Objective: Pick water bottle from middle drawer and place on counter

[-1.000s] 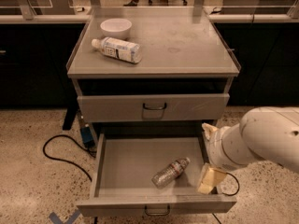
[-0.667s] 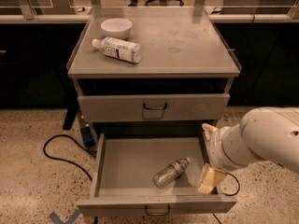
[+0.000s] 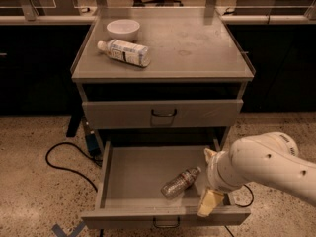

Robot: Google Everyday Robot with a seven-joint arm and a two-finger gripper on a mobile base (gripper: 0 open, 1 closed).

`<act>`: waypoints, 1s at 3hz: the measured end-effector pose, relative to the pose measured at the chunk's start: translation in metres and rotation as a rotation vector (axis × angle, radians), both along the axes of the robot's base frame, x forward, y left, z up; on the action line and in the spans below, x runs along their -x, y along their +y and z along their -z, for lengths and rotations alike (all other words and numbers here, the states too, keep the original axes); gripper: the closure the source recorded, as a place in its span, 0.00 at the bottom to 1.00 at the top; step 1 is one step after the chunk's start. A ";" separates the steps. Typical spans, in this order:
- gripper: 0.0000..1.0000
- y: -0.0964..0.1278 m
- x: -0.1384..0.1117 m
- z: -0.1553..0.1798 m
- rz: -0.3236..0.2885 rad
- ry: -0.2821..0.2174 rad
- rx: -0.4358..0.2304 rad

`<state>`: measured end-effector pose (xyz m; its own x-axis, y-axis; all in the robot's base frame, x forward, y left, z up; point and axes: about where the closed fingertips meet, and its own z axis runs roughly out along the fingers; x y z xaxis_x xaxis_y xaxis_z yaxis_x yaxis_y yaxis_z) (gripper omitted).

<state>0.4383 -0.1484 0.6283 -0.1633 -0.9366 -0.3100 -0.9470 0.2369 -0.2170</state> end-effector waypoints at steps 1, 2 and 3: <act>0.00 -0.003 -0.029 0.067 0.046 0.023 0.004; 0.00 -0.003 -0.029 0.067 0.046 0.023 0.004; 0.00 0.014 -0.053 0.071 -0.013 0.001 -0.031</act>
Offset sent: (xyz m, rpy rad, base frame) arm 0.0232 -0.0021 -0.0495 -0.0016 0.0146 -0.0332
